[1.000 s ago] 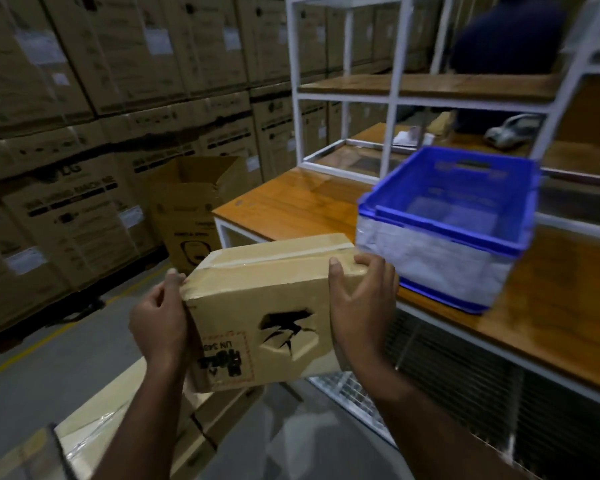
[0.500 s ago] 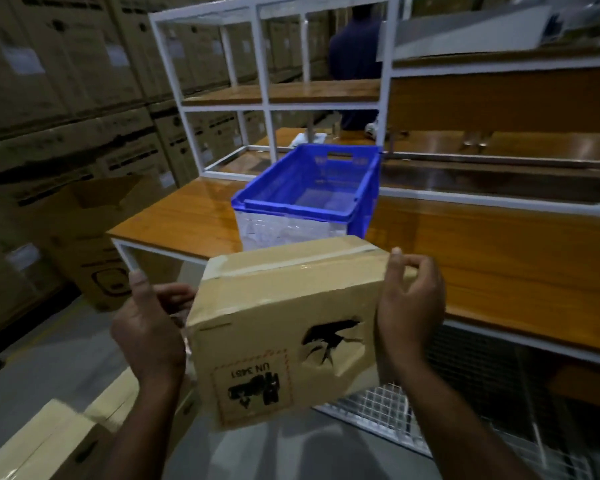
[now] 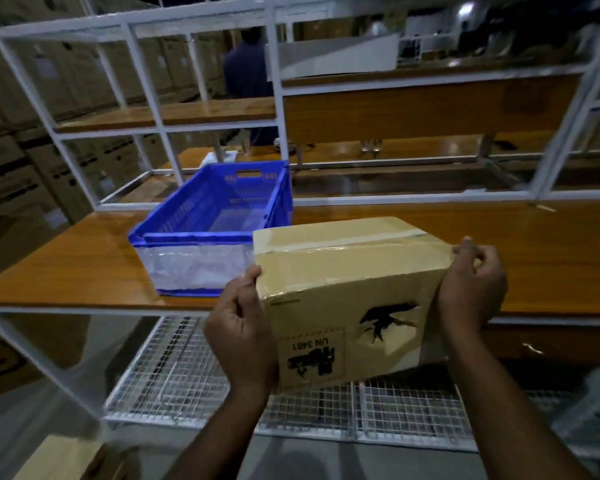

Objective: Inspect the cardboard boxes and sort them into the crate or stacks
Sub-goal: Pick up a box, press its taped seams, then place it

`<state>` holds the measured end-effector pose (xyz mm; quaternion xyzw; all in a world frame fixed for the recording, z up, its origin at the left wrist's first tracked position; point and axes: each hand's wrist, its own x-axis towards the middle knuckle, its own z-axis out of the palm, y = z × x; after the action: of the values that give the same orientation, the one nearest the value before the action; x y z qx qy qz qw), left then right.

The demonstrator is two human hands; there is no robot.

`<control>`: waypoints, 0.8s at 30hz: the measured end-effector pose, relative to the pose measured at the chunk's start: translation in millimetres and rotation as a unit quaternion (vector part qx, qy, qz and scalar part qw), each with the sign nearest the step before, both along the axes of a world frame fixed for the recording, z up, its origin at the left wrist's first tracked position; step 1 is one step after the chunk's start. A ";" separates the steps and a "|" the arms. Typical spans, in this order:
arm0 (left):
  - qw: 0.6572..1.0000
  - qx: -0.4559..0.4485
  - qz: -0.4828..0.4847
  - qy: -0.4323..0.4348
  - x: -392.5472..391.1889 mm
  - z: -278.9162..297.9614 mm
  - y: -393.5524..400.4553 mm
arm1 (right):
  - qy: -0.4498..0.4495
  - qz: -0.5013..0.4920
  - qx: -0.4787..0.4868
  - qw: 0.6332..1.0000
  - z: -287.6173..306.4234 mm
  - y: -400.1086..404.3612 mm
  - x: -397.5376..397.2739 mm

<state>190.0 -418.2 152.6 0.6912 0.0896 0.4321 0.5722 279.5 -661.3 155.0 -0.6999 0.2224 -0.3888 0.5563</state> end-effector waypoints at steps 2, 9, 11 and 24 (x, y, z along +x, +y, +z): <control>0.999 0.021 -0.032 0.026 21.6 -2.1 -6.9 | 0.001 -0.013 -0.001 1.000 -3.5 -9.3 5.9; 0.989 0.046 -0.095 0.105 91.7 -23.6 -7.3 | 0.026 0.053 -0.022 0.998 -29.3 -24.8 25.0; 0.986 0.050 -0.100 0.120 107.2 -28.2 -6.1 | 0.027 0.062 -0.029 0.997 -34.9 -22.4 32.2; 0.960 0.118 -0.108 0.230 207.6 -49.8 -10.2 | 0.078 0.094 -0.074 0.990 -66.1 -31.2 120.4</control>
<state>397.6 -428.4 102.8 0.8398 0.0918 0.2049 0.4943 400.0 -692.6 88.9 -0.7854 0.1688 -0.2941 0.5178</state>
